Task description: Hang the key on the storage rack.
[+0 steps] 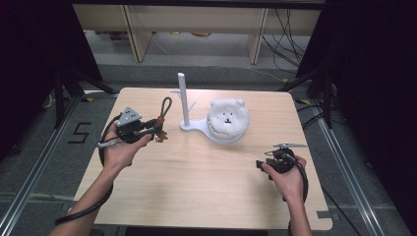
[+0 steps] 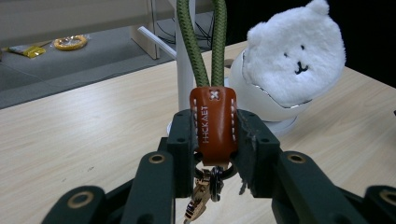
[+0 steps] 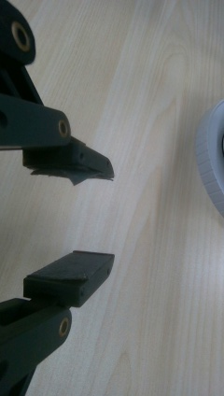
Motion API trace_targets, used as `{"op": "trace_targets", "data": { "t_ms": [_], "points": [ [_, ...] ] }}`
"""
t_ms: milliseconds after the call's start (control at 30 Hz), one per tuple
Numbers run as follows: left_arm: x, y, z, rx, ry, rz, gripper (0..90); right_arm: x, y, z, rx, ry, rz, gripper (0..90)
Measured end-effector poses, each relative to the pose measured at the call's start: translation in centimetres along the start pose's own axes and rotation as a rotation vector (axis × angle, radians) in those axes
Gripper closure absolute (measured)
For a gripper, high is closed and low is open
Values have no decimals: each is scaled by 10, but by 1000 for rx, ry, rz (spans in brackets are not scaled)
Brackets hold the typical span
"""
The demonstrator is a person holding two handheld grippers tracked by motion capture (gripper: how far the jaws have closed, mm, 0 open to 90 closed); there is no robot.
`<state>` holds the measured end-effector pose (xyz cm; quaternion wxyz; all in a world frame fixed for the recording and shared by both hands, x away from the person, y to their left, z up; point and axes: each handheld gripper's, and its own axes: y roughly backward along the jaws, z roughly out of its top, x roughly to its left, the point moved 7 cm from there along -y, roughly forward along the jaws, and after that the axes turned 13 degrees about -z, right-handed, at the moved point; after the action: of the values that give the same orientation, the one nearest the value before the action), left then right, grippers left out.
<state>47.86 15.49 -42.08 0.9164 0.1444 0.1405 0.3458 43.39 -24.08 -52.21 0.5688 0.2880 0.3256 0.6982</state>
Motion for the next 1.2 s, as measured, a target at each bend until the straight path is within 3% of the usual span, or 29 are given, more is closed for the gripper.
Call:
{"op": "trace_targets", "data": {
  "t_ms": [300,333,633,700,767,833,1000,1033,1067,1100,1200],
  "points": [
    [2,-4,6,-7,1,1,680,-2,-1,0,-5,-1,-14,526],
    [3,-5,7,-8,3,1,680,0,0,0,8,-26,-16,527],
    [6,-10,13,-16,7,2,680,-1,0,0,8,-21,-17,524],
    [7,-11,14,-23,15,4,680,-6,-1,-2,-1,31,-39,524],
    [8,-13,15,-24,19,4,680,1,-1,0,8,-42,-12,523],
    [9,-16,14,-24,22,2,680,-1,-1,-1,-6,1,1,523],
    [11,-19,16,-28,28,5,680,-1,-1,-1,-8,-1,-3,523],
    [12,-21,17,-30,29,5,680,0,0,-1,16,-32,-26,523],
    [12,-22,17,-30,30,6,680,1,0,-1,11,-28,3,522],
    [13,-22,18,-28,28,5,680,-2,-1,-1,-2,5,0,523],
    [14,-25,19,-32,33,7,680,0,0,-1,7,-15,9,522]
  ]
}}
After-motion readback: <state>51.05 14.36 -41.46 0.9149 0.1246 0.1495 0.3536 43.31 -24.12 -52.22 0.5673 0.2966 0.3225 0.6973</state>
